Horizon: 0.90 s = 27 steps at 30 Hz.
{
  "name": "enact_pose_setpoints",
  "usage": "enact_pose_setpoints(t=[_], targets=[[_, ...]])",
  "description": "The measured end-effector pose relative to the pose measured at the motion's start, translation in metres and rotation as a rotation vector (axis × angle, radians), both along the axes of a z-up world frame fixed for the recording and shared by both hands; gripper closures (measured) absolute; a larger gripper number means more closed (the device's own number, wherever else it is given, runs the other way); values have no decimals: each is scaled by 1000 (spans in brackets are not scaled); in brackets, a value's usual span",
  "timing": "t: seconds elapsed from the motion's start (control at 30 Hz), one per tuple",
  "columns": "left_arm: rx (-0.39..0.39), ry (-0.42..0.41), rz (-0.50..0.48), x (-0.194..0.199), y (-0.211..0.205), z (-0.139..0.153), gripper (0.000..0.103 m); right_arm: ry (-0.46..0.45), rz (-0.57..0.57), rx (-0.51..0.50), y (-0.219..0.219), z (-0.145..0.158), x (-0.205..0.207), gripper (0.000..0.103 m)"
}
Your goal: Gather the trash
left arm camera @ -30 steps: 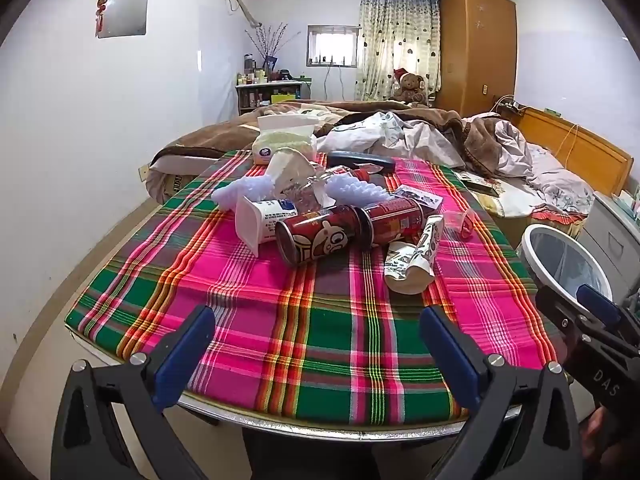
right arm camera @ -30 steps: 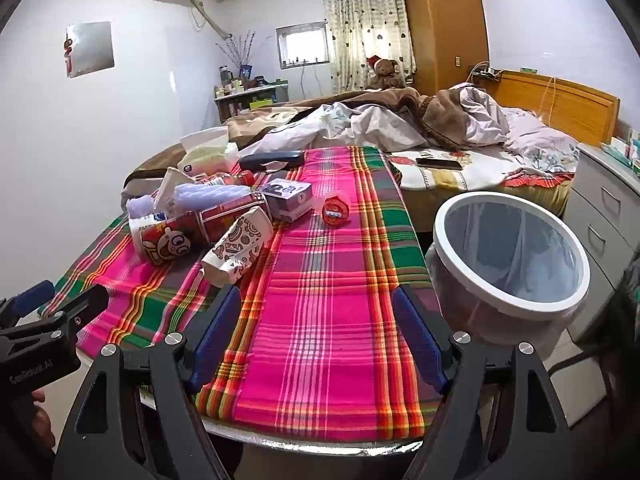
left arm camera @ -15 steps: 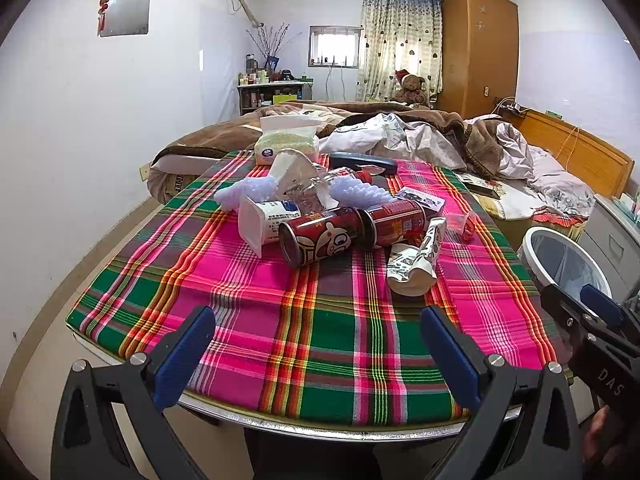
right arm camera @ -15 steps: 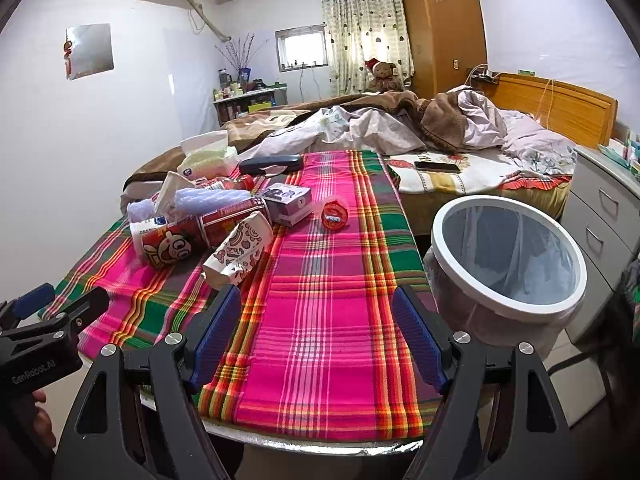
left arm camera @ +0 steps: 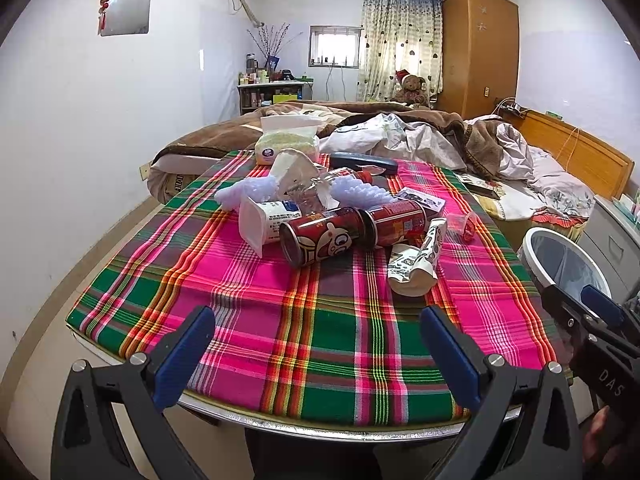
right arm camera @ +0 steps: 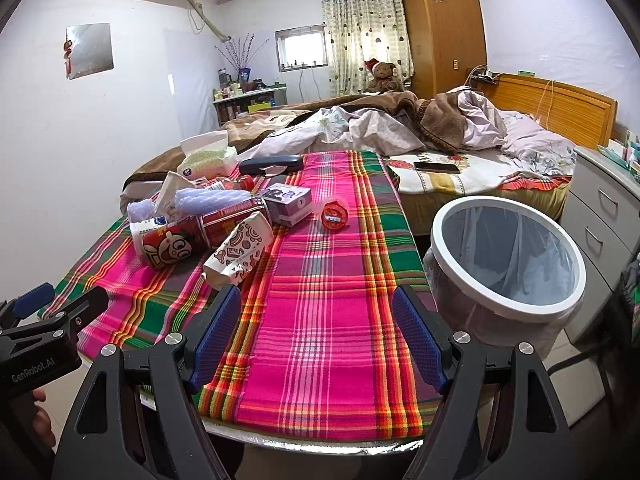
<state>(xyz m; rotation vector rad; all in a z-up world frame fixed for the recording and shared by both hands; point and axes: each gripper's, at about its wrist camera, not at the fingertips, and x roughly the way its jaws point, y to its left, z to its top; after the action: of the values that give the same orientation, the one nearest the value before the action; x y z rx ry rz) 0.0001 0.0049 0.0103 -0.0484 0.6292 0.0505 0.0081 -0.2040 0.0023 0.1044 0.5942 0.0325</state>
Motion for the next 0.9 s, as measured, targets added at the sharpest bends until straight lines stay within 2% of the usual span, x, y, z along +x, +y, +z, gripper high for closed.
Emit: enact_pose_setpoints(t=[0.9], targets=[[1,-4,1,1,0,0,0,-5,-4,1,-3,3,-2,23]])
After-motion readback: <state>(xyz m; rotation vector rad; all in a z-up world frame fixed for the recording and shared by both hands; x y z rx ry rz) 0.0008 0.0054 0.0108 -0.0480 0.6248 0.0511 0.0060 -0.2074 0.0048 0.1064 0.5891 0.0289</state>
